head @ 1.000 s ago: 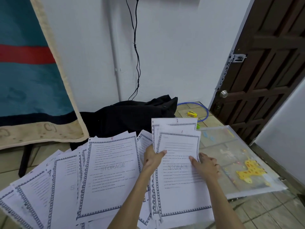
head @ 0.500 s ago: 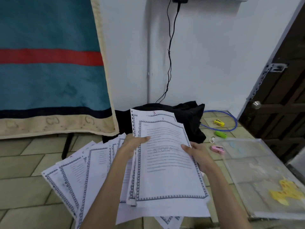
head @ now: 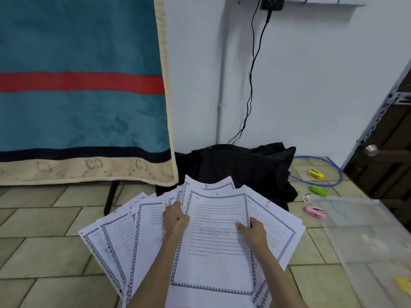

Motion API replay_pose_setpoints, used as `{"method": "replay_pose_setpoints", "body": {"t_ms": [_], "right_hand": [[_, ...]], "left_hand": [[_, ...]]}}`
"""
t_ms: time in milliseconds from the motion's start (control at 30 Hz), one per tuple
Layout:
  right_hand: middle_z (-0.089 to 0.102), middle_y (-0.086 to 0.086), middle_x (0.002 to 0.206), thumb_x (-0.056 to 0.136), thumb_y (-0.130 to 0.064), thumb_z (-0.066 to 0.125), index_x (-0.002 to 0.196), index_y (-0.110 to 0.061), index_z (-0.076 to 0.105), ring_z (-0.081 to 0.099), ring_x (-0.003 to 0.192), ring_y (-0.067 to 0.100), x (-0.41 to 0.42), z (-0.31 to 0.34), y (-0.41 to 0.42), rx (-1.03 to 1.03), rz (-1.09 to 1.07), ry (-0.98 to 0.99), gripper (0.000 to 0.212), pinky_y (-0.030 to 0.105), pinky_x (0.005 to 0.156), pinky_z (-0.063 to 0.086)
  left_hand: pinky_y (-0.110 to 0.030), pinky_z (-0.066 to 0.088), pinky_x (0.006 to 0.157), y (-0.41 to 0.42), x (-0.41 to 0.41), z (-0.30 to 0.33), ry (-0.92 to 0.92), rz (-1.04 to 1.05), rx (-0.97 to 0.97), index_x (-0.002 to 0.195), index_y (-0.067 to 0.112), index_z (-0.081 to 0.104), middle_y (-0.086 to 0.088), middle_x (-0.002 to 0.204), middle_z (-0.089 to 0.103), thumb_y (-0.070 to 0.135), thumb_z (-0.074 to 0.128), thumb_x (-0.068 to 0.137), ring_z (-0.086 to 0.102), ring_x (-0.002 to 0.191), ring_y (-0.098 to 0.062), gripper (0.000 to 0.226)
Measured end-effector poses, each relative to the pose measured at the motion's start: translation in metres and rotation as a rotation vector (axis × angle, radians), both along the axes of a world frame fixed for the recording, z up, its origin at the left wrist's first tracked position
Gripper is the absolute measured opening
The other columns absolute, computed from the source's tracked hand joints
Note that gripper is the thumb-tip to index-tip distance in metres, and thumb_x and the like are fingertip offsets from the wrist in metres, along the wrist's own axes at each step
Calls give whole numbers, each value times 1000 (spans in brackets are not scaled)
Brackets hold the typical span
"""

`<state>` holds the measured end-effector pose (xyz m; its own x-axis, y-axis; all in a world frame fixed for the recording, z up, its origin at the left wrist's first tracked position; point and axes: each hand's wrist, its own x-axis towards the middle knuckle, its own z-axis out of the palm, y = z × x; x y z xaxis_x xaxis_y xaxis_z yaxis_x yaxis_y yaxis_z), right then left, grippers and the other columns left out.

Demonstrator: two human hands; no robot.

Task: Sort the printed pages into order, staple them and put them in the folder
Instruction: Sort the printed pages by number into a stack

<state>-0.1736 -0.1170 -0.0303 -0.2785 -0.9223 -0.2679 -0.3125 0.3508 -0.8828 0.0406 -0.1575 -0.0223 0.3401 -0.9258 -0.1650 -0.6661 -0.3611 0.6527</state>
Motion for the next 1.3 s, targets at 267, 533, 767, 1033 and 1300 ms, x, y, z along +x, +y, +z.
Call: {"method": "replay_pose_setpoints", "body": {"t_ms": [267,533,767,1033,1300], "right_hand": [[69,16,102,89,-15,63,102,4,63,64,97,32,0,-3,1,-27,-5,-36,24,40,83,52],[62,-1,75,88,-17,65,77,-9,57,55,67,16,-5,-2,5,-48,81,-28,15,20,56,42],[68,13,85,84,-24,70,91,-2,61,61,73,19,-14,15,16,-132,138,-218,24,28,69,50],[70,0,110,82,-12,70,116,-11,63,68,100,14,-19,121,16,-479,337,-377,34,26,79,54],[71,-4,105,73,-7,77,105,-15,66,69,98,10,-19,146,13,-556,447,-290,34,24,82,56]], "left_hand": [[-31,51,76,7,-6,14,76,64,-12,105,8,58,-10,102,68,7,63,75,62,93,-27,30],[-37,45,95,21,2,24,454,118,-100,137,11,33,-13,119,57,10,73,77,56,108,-28,73],[-32,47,90,45,3,49,681,-50,-97,134,7,43,-6,128,55,1,59,88,55,110,-22,49],[-31,55,86,75,0,145,806,-115,-602,105,23,58,8,102,65,1,61,86,67,89,-1,29],[-20,54,77,84,2,159,566,-79,-738,106,16,58,8,100,66,17,77,74,64,92,-2,38]]}}
